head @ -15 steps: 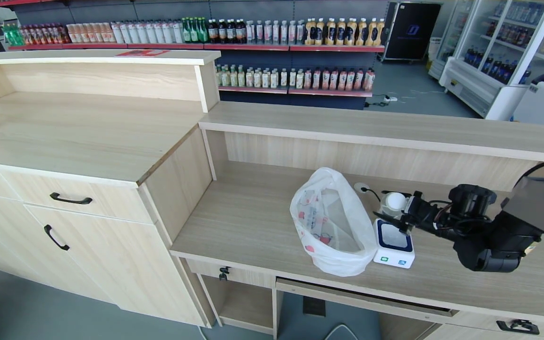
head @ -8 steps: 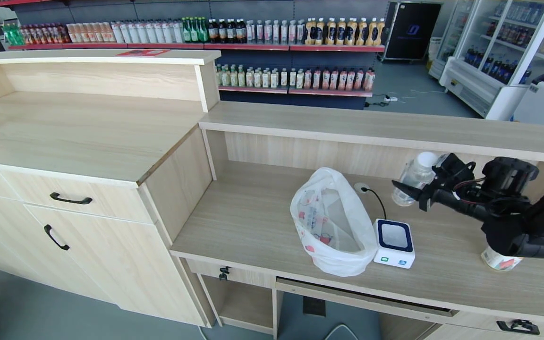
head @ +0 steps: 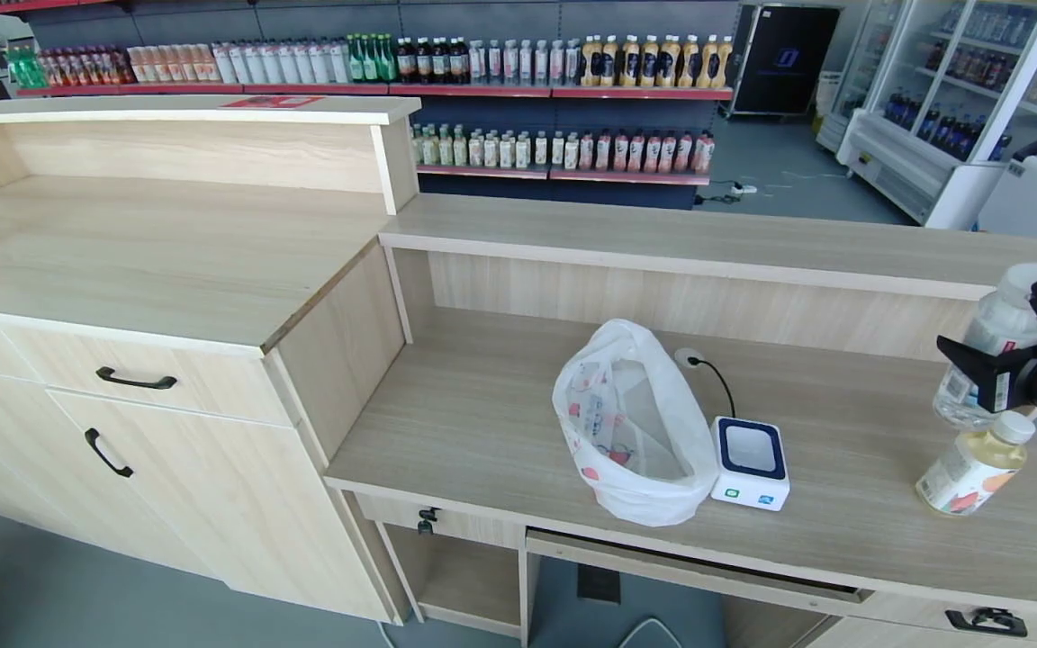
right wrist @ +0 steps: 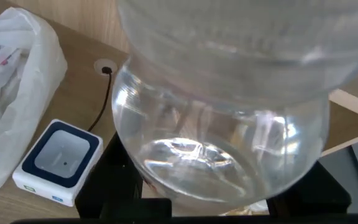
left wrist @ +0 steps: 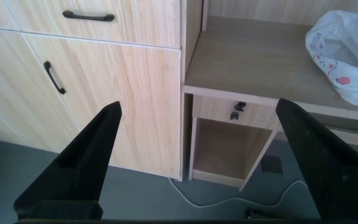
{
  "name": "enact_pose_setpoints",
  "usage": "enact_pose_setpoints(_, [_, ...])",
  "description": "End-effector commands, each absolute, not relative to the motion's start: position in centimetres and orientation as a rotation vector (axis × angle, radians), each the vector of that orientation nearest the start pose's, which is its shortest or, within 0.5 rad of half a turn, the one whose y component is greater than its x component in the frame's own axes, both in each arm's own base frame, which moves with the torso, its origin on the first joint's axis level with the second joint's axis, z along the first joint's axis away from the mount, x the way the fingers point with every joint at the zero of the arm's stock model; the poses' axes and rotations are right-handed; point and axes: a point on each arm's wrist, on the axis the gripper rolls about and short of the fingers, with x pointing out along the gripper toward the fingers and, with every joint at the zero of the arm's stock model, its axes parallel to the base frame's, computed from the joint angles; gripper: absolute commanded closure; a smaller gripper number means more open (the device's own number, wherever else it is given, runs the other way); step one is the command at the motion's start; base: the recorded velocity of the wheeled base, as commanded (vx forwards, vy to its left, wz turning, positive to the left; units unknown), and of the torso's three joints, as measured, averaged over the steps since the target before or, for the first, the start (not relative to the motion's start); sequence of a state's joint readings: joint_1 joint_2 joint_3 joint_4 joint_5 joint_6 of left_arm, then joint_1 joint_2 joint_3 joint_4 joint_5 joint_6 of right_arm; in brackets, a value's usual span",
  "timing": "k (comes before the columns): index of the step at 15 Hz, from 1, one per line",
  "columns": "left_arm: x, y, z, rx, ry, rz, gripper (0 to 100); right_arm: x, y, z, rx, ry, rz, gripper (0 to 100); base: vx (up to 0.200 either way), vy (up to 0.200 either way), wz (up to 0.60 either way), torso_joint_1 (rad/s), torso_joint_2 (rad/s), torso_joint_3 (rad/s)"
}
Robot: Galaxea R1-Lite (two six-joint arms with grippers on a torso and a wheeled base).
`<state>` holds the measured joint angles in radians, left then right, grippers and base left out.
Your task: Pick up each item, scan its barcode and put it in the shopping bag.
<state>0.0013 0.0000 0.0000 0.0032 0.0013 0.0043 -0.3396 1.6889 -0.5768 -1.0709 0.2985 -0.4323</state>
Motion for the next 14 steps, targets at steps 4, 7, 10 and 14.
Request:
enact_pose_setpoints(4, [-2.3, 0.0, 7.5, 0.005, 0.005, 0.003, 0, 29.1, -6.0, 17.7, -0.461, -0.058, 0.044, 100, 0.0, 0.0, 0.6, -0.001, 0.0, 0.005])
enact_pose_setpoints(7, [-2.3, 0.0, 7.5, 0.005, 0.005, 0.003, 0, 33.8, -3.6, 15.3, -0.345, -0.036, 0.152, 100, 0.0, 0.0, 0.2, 0.001, 0.0, -0.001])
enact_pose_setpoints(10, [-2.3, 0.0, 7.5, 0.005, 0.005, 0.003, 0, 38.0, -1.9, 12.5, -0.227, -0.02, 0.214, 100, 0.0, 0.0, 0.0, 0.0, 0.0, 0.0])
enact_pose_setpoints(14, [-2.3, 0.0, 7.5, 0.005, 0.005, 0.003, 0, 41.7, -0.5, 9.0, -0.207, -0.034, 0.253, 100, 0.0, 0.0, 0.0, 0.0, 0.0, 0.0])
